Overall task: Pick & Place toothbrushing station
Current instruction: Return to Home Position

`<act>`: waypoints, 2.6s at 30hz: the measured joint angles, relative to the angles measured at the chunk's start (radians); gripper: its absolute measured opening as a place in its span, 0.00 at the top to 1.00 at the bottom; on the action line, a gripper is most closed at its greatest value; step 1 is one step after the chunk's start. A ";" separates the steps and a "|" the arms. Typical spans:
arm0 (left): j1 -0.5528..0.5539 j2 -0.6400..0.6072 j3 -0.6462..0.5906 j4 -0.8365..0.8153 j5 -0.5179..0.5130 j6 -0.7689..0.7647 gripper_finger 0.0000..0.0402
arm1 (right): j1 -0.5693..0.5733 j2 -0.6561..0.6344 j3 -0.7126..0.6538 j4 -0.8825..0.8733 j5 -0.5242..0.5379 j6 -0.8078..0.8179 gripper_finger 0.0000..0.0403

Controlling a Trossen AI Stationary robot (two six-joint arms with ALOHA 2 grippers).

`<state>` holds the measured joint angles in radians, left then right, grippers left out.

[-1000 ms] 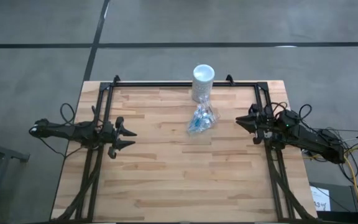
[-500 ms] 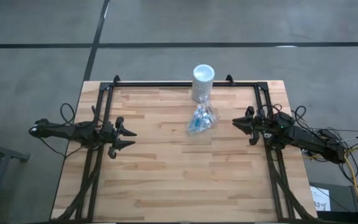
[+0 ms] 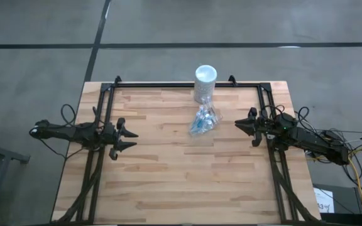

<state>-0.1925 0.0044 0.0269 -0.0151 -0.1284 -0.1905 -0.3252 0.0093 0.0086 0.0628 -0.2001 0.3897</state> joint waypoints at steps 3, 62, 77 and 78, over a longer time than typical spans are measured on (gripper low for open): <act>0.000 0.000 0.000 0.000 0.000 0.000 0.58 | 0.000 0.000 0.000 0.000 0.000 0.000 0.82; 0.000 0.000 0.000 0.000 0.000 0.000 0.58 | 0.000 0.001 0.000 0.000 0.001 0.003 0.82; 0.000 0.000 0.000 0.000 0.000 0.000 0.58 | 0.000 0.001 0.000 0.000 0.000 0.003 0.80; 0.000 0.000 0.000 0.000 0.000 0.000 0.58 | 0.000 0.001 0.000 0.000 0.000 0.003 0.80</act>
<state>-0.1925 0.0044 0.0269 -0.0151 -0.1284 -0.1905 -0.3250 0.0101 0.0090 0.0630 -0.1997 0.3923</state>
